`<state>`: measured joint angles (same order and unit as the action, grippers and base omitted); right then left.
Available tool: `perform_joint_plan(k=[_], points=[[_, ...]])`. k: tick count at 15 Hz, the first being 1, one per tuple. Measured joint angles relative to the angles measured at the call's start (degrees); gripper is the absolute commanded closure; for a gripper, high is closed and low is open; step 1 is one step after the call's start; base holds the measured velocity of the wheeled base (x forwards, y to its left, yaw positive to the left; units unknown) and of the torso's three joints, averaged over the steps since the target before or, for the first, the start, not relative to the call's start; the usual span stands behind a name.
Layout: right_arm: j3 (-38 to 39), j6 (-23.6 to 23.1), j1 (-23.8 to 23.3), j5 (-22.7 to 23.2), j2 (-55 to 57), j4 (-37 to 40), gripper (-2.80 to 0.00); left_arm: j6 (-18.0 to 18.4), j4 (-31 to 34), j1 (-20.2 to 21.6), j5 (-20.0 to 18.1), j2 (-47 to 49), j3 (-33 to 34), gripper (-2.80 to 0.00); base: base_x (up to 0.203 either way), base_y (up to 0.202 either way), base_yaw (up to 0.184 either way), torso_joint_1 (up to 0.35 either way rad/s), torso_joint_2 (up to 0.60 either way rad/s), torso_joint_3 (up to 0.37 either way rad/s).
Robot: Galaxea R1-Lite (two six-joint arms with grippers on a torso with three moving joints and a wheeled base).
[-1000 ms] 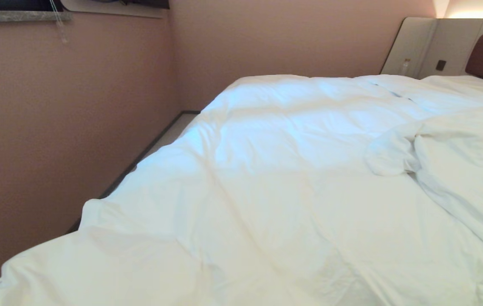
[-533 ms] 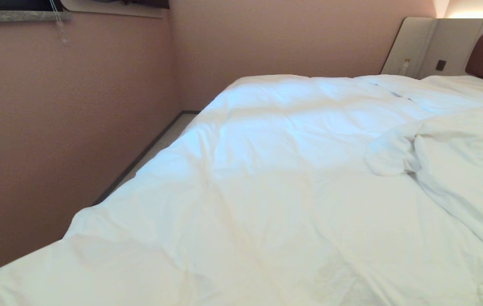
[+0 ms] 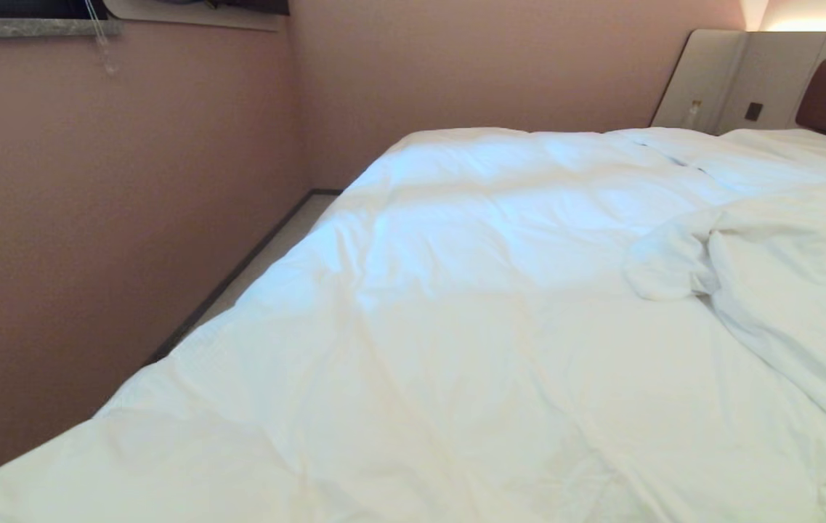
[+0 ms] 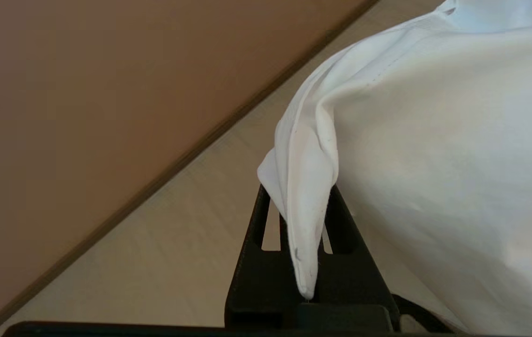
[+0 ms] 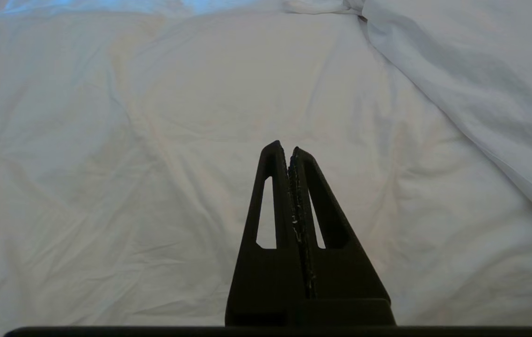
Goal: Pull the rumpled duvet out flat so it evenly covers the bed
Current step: Flatten the corners of the folded blanket
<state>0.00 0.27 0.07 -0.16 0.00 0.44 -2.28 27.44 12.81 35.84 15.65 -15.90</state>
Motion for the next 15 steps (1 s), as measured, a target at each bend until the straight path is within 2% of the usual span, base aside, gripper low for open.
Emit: perform_joint_plan(k=[4,9,15], points=[[0.00,-0.02,0.00,0.05,0.00,0.00,0.00,-0.09,-0.29,0.00,0.45,0.02,0.52,0.00,0.000,0.000,0.000,0.000,0.00,0.000],[0.00,-0.02,0.00,0.01,0.00,-0.04,0.00,-0.66,-0.77,0.00,-1.91,0.07,0.88,0.00,0.000,0.000,0.000,0.000,0.00,0.000],[0.00,-0.11,0.00,-0.01,0.00,0.00,0.00,-0.17,-0.71,0.00,-1.94,0.11,1.31,0.00,0.000,0.000,0.000,0.000,0.00,0.000]])
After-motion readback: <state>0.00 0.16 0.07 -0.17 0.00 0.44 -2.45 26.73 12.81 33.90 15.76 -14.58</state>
